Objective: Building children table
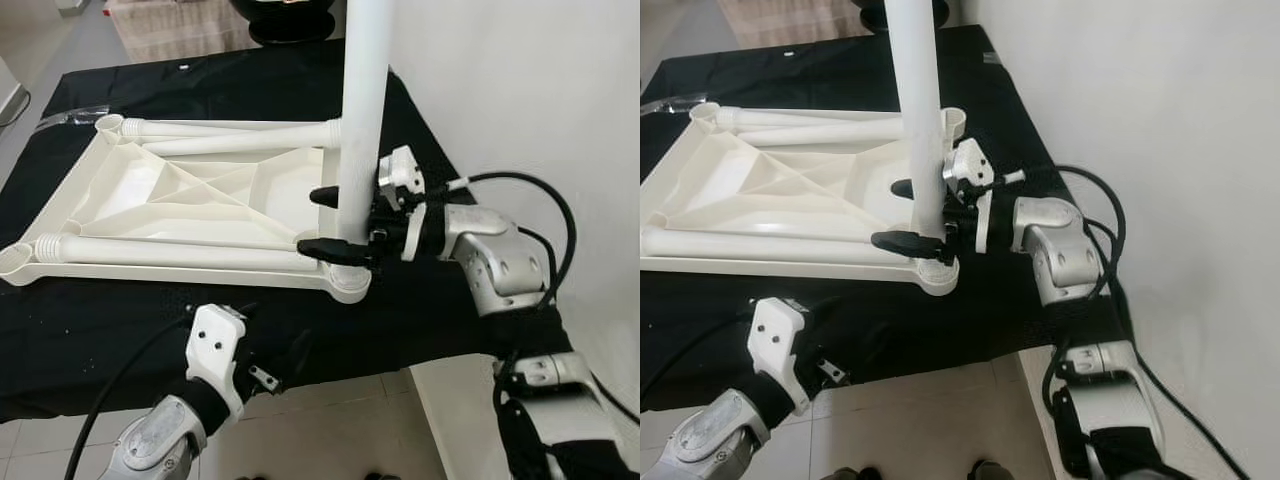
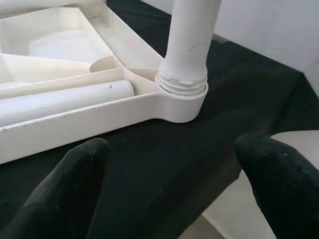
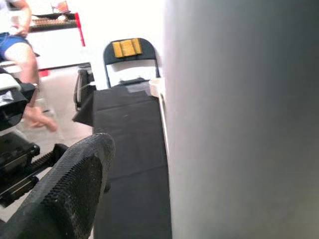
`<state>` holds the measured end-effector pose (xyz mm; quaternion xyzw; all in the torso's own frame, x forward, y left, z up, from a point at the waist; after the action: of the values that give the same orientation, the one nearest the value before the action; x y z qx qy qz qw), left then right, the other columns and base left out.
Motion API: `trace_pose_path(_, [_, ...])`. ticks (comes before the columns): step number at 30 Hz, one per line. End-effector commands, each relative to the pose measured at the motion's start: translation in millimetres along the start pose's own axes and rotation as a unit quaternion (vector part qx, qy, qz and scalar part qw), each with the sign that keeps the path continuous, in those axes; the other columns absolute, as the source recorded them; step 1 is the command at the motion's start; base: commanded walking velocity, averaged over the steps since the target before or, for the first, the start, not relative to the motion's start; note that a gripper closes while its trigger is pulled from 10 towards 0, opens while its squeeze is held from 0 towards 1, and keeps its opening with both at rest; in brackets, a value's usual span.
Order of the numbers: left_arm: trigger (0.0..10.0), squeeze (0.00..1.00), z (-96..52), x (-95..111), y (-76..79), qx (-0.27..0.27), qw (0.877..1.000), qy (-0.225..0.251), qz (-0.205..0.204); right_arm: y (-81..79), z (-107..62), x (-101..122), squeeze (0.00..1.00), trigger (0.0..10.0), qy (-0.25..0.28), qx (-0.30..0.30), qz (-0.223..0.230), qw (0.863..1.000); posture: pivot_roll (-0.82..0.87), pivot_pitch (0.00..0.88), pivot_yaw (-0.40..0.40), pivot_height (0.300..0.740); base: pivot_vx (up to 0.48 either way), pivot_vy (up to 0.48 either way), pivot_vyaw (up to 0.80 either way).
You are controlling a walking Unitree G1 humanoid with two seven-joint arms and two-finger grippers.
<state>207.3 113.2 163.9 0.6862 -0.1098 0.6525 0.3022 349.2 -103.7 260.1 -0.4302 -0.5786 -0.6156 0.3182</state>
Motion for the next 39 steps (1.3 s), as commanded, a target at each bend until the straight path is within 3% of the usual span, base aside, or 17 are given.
trace_pose_path(1, [10.0, 0.0, -3.7, -4, -1.5, 0.007, 1.0, -0.015, 0.002, -1.2, 3.3, 1, 0.0, 10.0, 0.012, 0.018, -0.004, 1.0, 0.05, 0.229, 0.021, 0.74, 0.0, 0.0, 0.0])
trace_pose_path(2, [10.0, 0.0, -4.3, -4, -1.3, 0.007, 1.0, -0.016, 0.002, 0.1, 2.9, 2, 0.0, 5.8, 0.014, 0.029, -0.004, 0.999, 0.06, 0.23, 0.022, 0.74, 0.0, 0.0, 0.0])
trace_pose_path(3, [10.0, 0.0, -4.3, -4, -1.3, 0.007, 1.0, -0.016, 0.002, 0.1, 2.9, 2, 0.0, 5.8, 0.014, 0.029, -0.004, 0.999, 0.06, 0.23, 0.022, 0.74, 0.0, 0.0, 0.0])
trace_pose_path(4, [10.0, 0.0, -4.7, -4, -1.1, 0.007, 1.0, -0.016, 0.002, 1.5, 1.9, 2, 0.0, 0.0, 0.018, 0.043, -0.002, 0.999, 0.06, 0.23, 0.023, 0.74, 0.0, 0.0, 0.0])
trace_pose_path(14, [10.0, 0.0, -5.0, -5, -1.1, 0.007, 1.0, -0.019, 0.002, 2.5, -3.6, -3, 0.0, 0.0, 0.018, 0.059, 0.0, 0.998, 0.05, 0.224, 0.026, 0.74, 0.0, 0.0, 0.0])
trace_pose_path(18, [10.0, 0.0, -3.8, -5, -0.8, 0.003, 1.0, -0.017, -0.002, -7.7, -15.6, -25, 0.0, 0.0, -0.03, -0.095, -0.025, 0.995, 0.02, 0.224, 0.018, 0.74, 0.0, 0.0, 0.0])
trace_pose_path(21, [10.0, 0.0, -3.7, -5, -1.0, 0.002, 1.0, -0.017, -0.002, -17.6, -17.3, -40, 0.0, 0.0, -0.077, -0.185, 0.012, 0.98, 0.02, 0.223, 0.01, 0.74, 0.0, 0.0, 0.0])
trace_pose_path(23, [10.0, 0.0, -3.7, -5, -3.0, 0.004, 1.0, -0.016, -0.001, -27.7, -42.2, -66, 0.0, 0.0, -0.27, -0.503, -0.036, 0.82, 0.0, 0.226, 0.008, 0.74, 0.0, 0.0, 0.0])
trace_pose_path(24, [10.0, 0.0, -3.7, -5, -3.0, 0.004, 1.0, -0.016, -0.001, -27.7, -42.2, -66, 0.0, 0.0, -0.27, -0.503, -0.036, 0.82, 0.0, 0.226, 0.008, 0.74, 0.0, 0.0, 0.0])
trace_pose_path(25, [10.0, 0.0, -3.5, -5, -3.6, 0.005, 1.0, -0.015, -0.001, -45.8, -44.5, -70, 0.0, 0.0, -0.281, -0.536, -0.018, 0.796, -0.01, 0.233, 0.01, 0.74, 0.0, 0.0, 0.0])
trace_pose_path(26, [10.0, 0.0, -3.5, -5, -3.6, 0.005, 1.0, -0.015, -0.001, -45.8, -44.5, -70, 0.0, 0.0, -0.281, -0.536, -0.018, 0.796, -0.01, 0.233, 0.01, 0.74, 0.0, 0.0, 0.0])
trace_pose_path(27, [10.0, 0.0, -2.3, -5, -4.5, 0.003, 1.0, -0.014, 0.0, -65.6, -31.0, -70, 0.0, 0.0, -0.272, -0.523, 0.007, 0.808, -0.02, 0.231, 0.014, 0.74, 0.0, 0.0, 0.0])
trace_pose_path(29, [10.0, 0.0, 0.6, -6, -5.9, 0.001, 1.0, -0.013, 0.002, -79.2, -9.4, -66, 0.0, 0.0, -0.231, -0.476, 0.032, 0.848, -0.03, 0.215, 0.027, 0.74, 0.0, 0.0, 0.0])
trace_pose_path(36, [10.0, 0.0, 5.8, -5, -8.5, -0.001, 1.0, -0.01, 0.008, -68.5, -3.7, -64, 0.0, 0.0, -0.22, -0.471, 0.03, 0.853, -0.03, 0.197, 0.021, 0.74, 0.0, 0.0, 0.0])
trace_pose_path(37, [10.0, 0.0, 7.2, -5, -9.5, 0.001, 1.0, -0.008, 0.01, -64.0, -4.4, -61, 0.0, 10.0, -0.219, -0.474, 0.03, 0.852, -0.03, 0.194, 0.017, 0.74, 0.0, 0.0, 0.0])
trace_pose_path(38, [10.0, 0.0, 8.2, -5, -10.4, 0.006, 1.0, -0.005, 0.011, -59.5, -4.5, -57, 0.0, 10.0, -0.208, -0.465, 0.033, 0.86, -0.03, 0.191, 0.013, 0.74, 0.0, 0.0, 0.0])
trace_pose_path(39, [10.0, 0.0, 9.1, -5, -11.7, 0.013, 1.0, -0.002, 0.013, -52.6, -4.3, -50, 1.0, 10.0, -0.177, -0.441, 0.041, 0.879, -0.03, 0.189, 0.011, 0.74, 0.0, 0.0, 0.0])
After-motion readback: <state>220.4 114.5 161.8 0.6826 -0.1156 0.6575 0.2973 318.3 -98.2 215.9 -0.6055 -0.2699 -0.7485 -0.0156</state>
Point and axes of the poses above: a point about 5 cm out from each wrist's last joint towards the gripper, its own z axis pointing out of the wrist towards the gripper, its own x axis along the axis of the wrist's last joint, y = z × x, the point moved 1 cm from there along z, pointing out of the wrist towards the gripper, and after that the axes turned 15 degrees about -z, right-handed, at the moved point
